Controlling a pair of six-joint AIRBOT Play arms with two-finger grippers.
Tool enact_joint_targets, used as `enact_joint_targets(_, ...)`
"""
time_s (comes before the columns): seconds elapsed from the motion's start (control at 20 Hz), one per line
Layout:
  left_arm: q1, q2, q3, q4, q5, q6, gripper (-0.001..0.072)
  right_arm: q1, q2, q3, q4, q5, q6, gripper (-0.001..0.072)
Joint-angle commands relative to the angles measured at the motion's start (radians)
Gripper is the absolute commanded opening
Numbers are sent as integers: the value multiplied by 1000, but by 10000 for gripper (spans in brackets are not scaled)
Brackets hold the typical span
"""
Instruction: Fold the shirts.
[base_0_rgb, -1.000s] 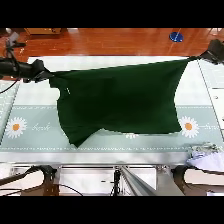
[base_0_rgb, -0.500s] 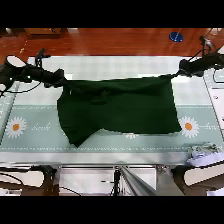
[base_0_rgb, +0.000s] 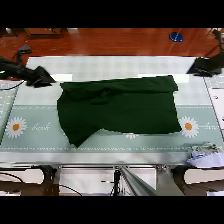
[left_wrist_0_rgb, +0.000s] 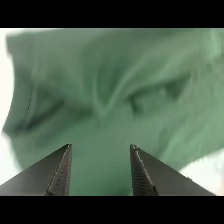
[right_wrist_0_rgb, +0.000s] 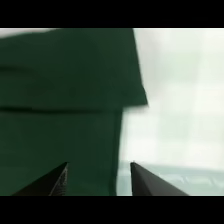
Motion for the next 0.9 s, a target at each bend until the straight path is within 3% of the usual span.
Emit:
enact_joint_targets(0.0,129,142,-227,4,-107,63,475,-85,125,-167,21,50,-47,463)
enact_joint_targets(0.15,196,270,-520,4,-58,127,475,-135,210,-383,68,5,-92,465)
enact_joint_targets(0.35,217,298,-740,4,-46,163,474,-214,267,-554,182,0,-149,495)
enact_joint_targets(0.85,199,295,-819,4,153,188,497,-383,359,-748,270,-74,-215,539)
